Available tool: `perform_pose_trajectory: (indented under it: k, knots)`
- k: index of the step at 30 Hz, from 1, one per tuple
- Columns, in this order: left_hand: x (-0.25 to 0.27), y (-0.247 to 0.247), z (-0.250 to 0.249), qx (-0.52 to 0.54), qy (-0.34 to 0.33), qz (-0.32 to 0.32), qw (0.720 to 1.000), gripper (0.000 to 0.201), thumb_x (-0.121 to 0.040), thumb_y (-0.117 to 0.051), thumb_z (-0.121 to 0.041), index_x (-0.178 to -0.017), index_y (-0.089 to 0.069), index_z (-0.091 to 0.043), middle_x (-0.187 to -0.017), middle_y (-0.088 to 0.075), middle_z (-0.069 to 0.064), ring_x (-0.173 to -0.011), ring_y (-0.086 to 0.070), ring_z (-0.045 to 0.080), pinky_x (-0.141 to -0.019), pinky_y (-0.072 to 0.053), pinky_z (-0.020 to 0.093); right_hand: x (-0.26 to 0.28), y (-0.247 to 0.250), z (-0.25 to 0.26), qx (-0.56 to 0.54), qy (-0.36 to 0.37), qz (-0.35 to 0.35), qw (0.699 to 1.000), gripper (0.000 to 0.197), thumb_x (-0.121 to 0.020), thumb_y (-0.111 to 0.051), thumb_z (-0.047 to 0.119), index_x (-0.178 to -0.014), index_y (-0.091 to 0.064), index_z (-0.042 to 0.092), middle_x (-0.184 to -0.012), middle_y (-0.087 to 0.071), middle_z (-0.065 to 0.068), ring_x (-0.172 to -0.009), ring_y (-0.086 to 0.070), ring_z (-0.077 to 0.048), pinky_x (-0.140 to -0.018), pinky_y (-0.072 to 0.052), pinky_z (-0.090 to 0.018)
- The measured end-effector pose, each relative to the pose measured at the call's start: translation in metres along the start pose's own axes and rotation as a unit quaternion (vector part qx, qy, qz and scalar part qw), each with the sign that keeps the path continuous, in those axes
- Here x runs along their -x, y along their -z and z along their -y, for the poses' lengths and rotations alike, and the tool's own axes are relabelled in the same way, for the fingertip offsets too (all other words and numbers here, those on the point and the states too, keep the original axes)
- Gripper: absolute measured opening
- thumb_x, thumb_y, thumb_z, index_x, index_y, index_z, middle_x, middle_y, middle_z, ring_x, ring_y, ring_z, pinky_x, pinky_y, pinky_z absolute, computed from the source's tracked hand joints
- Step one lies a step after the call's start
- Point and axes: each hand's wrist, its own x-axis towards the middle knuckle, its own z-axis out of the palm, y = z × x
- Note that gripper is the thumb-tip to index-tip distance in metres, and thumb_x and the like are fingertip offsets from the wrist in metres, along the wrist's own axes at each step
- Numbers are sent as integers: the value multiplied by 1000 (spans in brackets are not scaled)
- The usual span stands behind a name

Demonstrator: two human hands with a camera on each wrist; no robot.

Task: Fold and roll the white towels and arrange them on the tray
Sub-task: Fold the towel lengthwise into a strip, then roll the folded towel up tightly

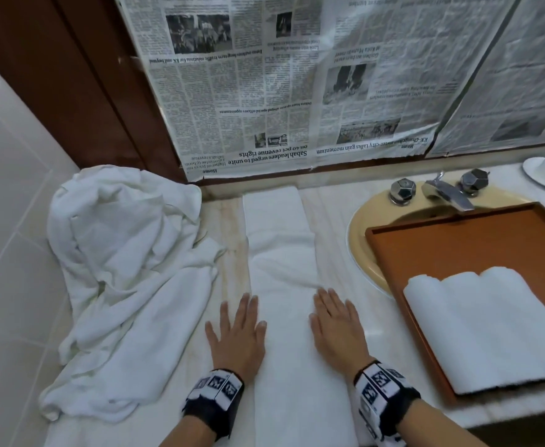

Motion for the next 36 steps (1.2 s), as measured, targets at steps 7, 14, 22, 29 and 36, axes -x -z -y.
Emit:
perform_pose_trajectory:
  k: [7, 14, 22, 29, 36]
  knots:
    - [-75, 41, -12, 28, -71, -32, 997, 59, -97, -4, -59, -155, 0, -47, -164, 7, -21, -152, 8, 18, -119, -1, 56, -68, 8, 36, -18, 81, -13, 996, 61, -100, -17, 44, -152, -38, 19, -161, -30, 2, -149, -25, -17, -120, -20, -41]
    - [-131, 46, -15, -81, -70, 14, 994, 67, -91, 5, -67, -153, 14, -45, -160, 20, -25, -152, 17, 24, -118, 8, 61, -133, 2, 10, 42, 51, 95, 993, 75, -90, 12, 58, -158, 6, 28, -162, 18, 12, -151, 13, -9, -120, 13, -39]
    - [-183, 72, -35, -23, 22, 15, 999, 68, -102, -17, -57, -157, 11, -29, -163, 17, -18, -152, 14, 27, -116, 0, 65, -197, 16, 0, 12, 27, 87, 996, 81, -87, 9, 52, -159, -7, 19, -167, -1, 4, -153, 0, -16, -122, 0, -44]
    - [-163, 53, -51, -22, -113, -61, 991, 64, -96, -18, -51, -151, -34, -22, -165, -18, -2, -152, -14, 23, -118, -18, 56, -199, 11, 1, 30, 133, 97, 986, 81, -91, 6, 58, -159, -10, 18, -166, 0, 3, -154, -1, -17, -120, 9, -41]
    - [-186, 50, -54, -59, -50, 9, 997, 61, -101, -4, -58, -155, 15, -39, -161, 23, -18, -152, 17, 19, -118, 5, 61, -229, 21, -7, 71, 55, 92, 992, 70, -96, 5, 45, -159, -7, 15, -167, -3, 1, -154, -1, -17, -121, 3, -44]
